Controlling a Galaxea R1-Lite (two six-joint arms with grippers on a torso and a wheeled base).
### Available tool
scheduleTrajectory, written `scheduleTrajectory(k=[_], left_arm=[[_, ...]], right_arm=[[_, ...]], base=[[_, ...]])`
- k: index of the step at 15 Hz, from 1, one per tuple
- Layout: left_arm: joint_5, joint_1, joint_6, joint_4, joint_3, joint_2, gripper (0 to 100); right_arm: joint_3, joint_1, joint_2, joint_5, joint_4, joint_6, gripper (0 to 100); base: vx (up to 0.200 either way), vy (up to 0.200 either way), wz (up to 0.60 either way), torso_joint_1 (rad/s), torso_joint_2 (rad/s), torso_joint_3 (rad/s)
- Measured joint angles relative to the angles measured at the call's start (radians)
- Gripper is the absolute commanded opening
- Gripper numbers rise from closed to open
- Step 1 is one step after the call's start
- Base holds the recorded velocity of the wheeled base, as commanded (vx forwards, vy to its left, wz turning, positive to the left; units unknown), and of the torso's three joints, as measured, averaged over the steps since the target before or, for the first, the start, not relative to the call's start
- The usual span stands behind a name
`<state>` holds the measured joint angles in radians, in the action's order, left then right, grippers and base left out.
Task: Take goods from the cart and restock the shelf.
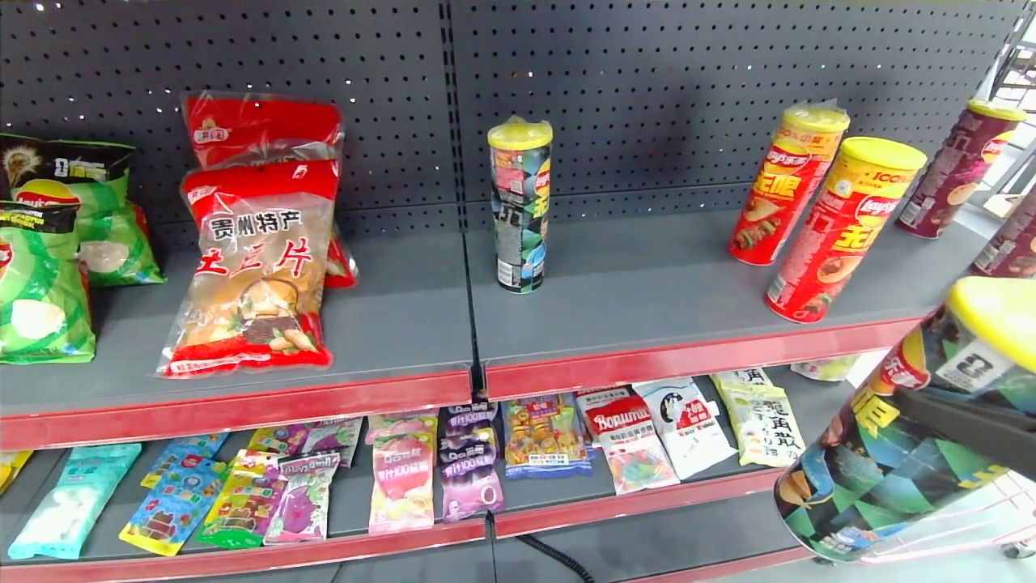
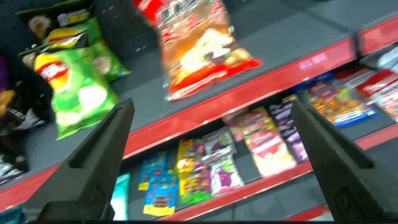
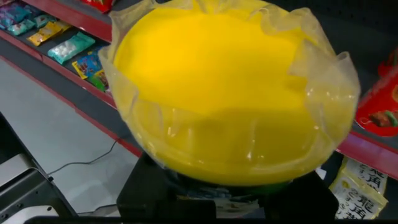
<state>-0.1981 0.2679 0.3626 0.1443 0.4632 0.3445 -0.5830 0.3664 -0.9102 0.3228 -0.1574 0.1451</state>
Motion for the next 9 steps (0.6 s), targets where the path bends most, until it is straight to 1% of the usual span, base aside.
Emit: scheduleTrajectory(k=[2, 4, 9], left_arm=[[0.000, -0.001, 0.022, -0.001, -0.005, -0.001, 100], [-0.001, -0.001, 0.026, 0.000, -0.010, -0.003, 100], [-0.004, -0.001, 0.024, 0.001, -0.015, -0.001, 100]], right_arm=[[0.007, 0.000, 0.000, -0.001, 0.000, 0.000, 0], [0.017, 0.000, 0.003, -0.003, 0.001, 0.000, 0], [0.025, 0.000, 0.007, -0.002, -0.001, 0.000, 0]], base=[[0.000, 0.000, 0.00, 0.000, 0.00, 0.000], [0.000, 0.000, 0.00, 0.000, 0.00, 0.000], [0.200, 0.000, 0.00, -0.002, 0.00, 0.002]])
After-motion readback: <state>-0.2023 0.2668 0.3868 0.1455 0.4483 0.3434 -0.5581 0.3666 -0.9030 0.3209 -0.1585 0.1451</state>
